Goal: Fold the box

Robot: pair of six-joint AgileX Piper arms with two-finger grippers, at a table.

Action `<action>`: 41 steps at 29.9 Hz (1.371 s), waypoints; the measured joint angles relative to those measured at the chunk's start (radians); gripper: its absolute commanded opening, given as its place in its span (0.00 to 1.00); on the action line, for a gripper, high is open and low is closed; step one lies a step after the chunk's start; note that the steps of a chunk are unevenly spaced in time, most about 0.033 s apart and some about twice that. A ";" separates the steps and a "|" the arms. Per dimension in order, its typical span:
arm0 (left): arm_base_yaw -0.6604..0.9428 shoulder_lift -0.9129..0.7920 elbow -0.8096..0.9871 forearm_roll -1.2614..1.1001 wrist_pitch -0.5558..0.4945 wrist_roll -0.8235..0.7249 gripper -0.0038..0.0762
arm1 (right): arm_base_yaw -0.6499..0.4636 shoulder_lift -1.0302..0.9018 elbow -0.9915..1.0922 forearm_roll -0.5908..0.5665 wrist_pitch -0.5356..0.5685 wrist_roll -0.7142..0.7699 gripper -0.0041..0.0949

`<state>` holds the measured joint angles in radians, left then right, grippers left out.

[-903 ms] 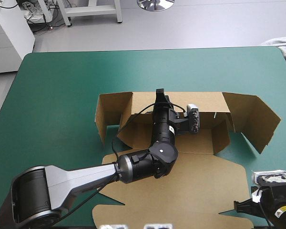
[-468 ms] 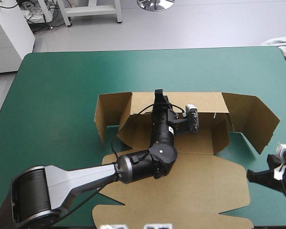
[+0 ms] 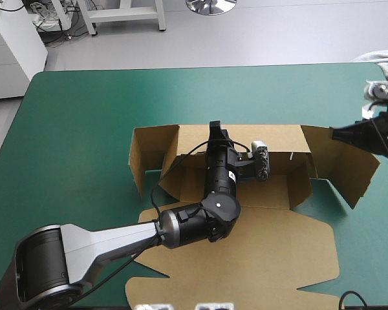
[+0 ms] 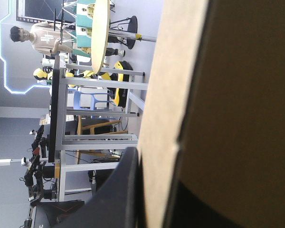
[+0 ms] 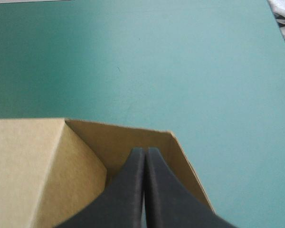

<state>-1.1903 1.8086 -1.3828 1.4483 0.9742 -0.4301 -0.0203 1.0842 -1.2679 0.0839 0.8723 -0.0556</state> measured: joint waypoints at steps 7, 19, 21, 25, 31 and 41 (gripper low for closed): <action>0.000 0.000 0.000 0.000 0.000 -0.001 0.04 | 0.000 0.289 -0.249 0.091 0.068 -0.050 0.02; 0.000 0.000 0.000 0.000 0.000 -0.003 0.04 | -0.001 0.584 -0.433 0.104 0.261 -0.062 0.02; 0.000 0.000 0.000 0.000 0.000 -0.003 0.04 | -0.005 0.604 -0.433 0.108 0.296 -0.073 0.02; 0.000 0.000 0.000 0.000 0.000 -0.003 0.04 | -0.014 0.622 -0.432 0.119 0.352 -0.108 0.02; 0.000 0.000 0.000 0.000 0.005 -0.003 0.04 | -0.016 0.609 -0.405 0.192 0.362 -0.153 0.02; 0.000 0.000 0.000 -0.003 0.014 -0.004 0.04 | -0.020 0.499 -0.253 0.231 0.360 -0.216 0.02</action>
<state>-1.1903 1.8082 -1.3828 1.4454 0.9879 -0.4337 -0.0399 1.5828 -1.5205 0.3146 1.2324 -0.2714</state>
